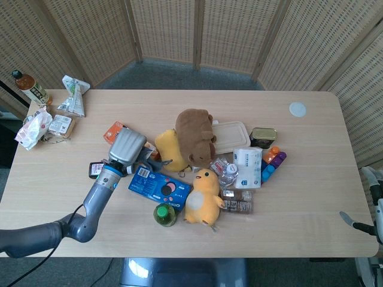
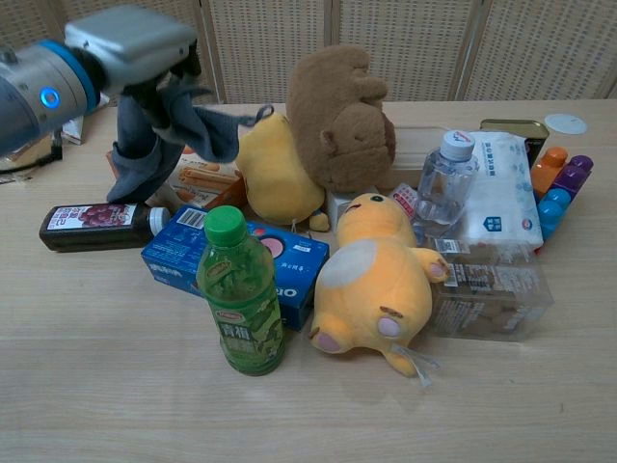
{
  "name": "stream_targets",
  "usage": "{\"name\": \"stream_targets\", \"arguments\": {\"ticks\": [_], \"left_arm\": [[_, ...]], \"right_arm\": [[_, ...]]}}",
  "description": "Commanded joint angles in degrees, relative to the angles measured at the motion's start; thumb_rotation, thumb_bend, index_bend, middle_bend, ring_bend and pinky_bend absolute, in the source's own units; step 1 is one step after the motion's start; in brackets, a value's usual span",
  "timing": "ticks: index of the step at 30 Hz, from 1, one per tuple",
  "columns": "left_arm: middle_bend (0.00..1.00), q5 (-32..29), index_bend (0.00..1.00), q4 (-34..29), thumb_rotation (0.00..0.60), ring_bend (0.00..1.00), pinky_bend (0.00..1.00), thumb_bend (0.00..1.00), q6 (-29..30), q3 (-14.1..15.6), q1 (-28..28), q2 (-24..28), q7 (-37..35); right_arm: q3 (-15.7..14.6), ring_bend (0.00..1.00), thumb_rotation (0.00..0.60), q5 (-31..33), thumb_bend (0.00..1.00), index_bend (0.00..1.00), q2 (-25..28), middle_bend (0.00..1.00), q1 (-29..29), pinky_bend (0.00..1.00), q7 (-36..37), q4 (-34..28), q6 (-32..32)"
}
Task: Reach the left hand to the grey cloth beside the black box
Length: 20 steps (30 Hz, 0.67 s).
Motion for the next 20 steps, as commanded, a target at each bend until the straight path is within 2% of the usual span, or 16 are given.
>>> {"name": "stream_targets", "arguments": {"ticks": [1, 6, 10, 15, 20], "left_arm": [[0.86, -0.83, 0.87, -11.41, 0.600, 0.83, 0.77, 0.08, 3.23, -5.08, -1.31, 8.53, 4.69], [0.86, -3.44, 0.87, -20.15, 0.600, 0.83, 0.78, 0.08, 4.59, -9.31, -2.91, 15.47, 8.83], [0.86, -5.88, 0.87, -24.58, 0.600, 0.83, 0.78, 0.08, 5.41, -11.59, -4.13, 19.46, 11.28], [0.86, -8.01, 0.87, -28.09, 0.600, 0.83, 0.78, 0.08, 6.32, -12.72, -5.39, 22.70, 12.87], [0.86, -9.10, 0.87, -29.44, 0.600, 0.83, 0.78, 0.08, 7.07, -12.34, -6.18, 23.91, 13.10]], "right_arm": [[-0.12, 0.00, 0.600, -0.19, 0.00, 0.00, -0.12, 0.00, -0.01, 0.00, -0.31, -0.11, 0.04], [-0.18, 0.00, 0.600, -0.19, 0.00, 0.00, -0.26, 0.00, 0.00, 0.00, -0.61, -0.12, 0.01], [-0.15, 0.00, 0.600, -0.20, 0.00, 0.00, -0.29, 0.00, 0.01, 0.00, -0.67, -0.17, 0.06], [-0.24, 0.00, 0.600, -0.44, 0.00, 0.00, -0.24, 0.00, -0.05, 0.00, -0.78, -0.32, 0.19], [-0.24, 0.00, 0.600, -0.51, 0.00, 0.00, -0.21, 0.00, -0.10, 0.00, -0.72, -0.37, 0.34]]}}
